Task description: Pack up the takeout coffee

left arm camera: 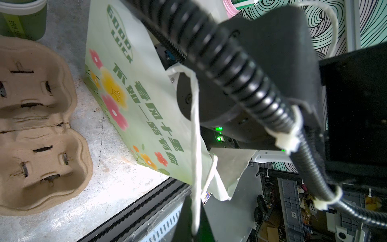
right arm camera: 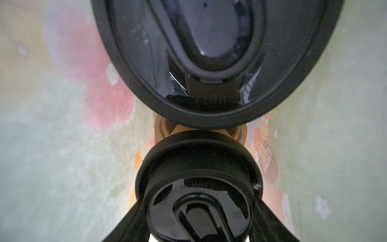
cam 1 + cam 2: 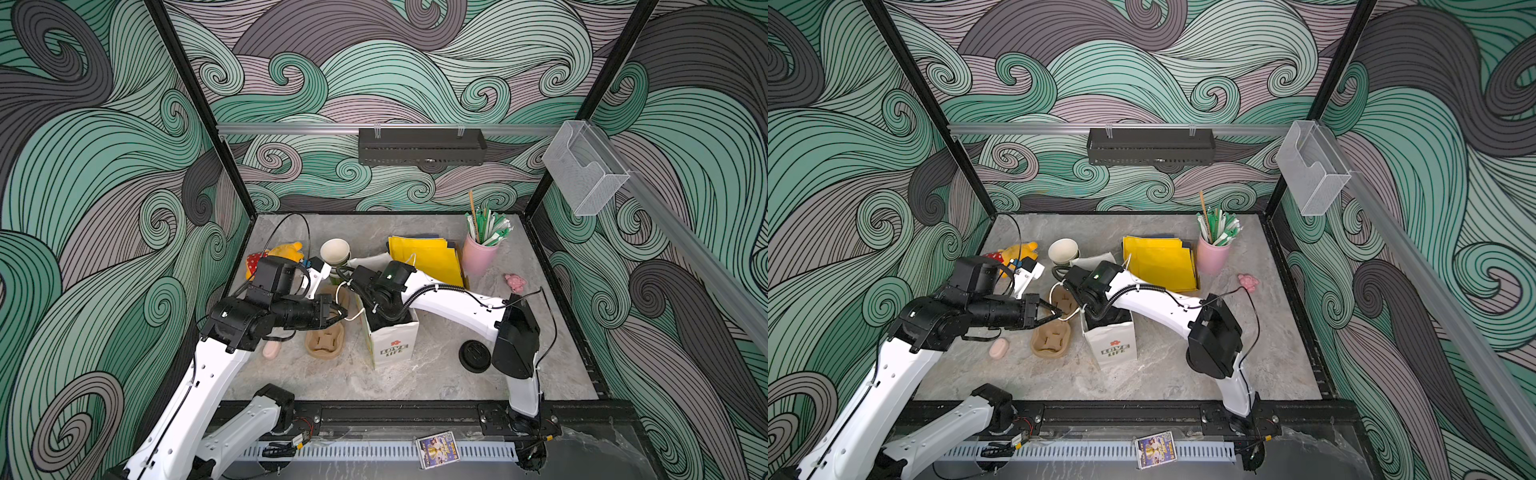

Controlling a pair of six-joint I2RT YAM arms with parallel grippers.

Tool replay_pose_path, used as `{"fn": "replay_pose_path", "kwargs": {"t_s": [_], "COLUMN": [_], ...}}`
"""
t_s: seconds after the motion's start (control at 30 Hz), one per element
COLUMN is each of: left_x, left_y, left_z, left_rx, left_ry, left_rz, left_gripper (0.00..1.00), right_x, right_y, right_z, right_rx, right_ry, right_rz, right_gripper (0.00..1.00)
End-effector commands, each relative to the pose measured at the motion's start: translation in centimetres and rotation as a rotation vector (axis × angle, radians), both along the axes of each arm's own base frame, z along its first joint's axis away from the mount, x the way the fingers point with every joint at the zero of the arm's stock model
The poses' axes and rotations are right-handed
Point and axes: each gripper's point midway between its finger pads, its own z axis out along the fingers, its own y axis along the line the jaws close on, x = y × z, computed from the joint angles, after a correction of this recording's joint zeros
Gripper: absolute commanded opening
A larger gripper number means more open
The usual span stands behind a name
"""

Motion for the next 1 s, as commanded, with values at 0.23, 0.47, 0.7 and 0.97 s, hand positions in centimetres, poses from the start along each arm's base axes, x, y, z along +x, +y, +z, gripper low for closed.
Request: {"fn": "replay_pose_path", "kwargs": {"t_s": [0.23, 0.47, 0.7, 0.97], "left_x": [-0.6, -0.5, -0.5, -0.4], "left_y": [0.5, 0.6, 0.7, 0.7], "left_z": [-0.2, -0.1, -0.1, 0.0], "left_rx": [0.024, 0.029, 0.035, 0.038], "left_ry": [-0.005, -0.013, -0.016, -0.02], "left_rz": [-0.004, 0.001, 0.004, 0.008], "left_gripper": [0.0, 0.0, 0.0, 0.0], "right_x": [0.0, -0.2, -0.3, -0.6], "right_y": [-0.1, -0.4, -0.4, -1.0], "right_z": [-4.5, -6.1, -7.7, -9.2], "right_rx": [-0.085, -0.121, -0.136, -0.165], "right_ry": [0.04, 0.06, 0.083, 0.109], "right_rz": [0.014, 0.028, 0.036, 0.041], "right_gripper": [0.53, 0.53, 0.53, 0.53]}}
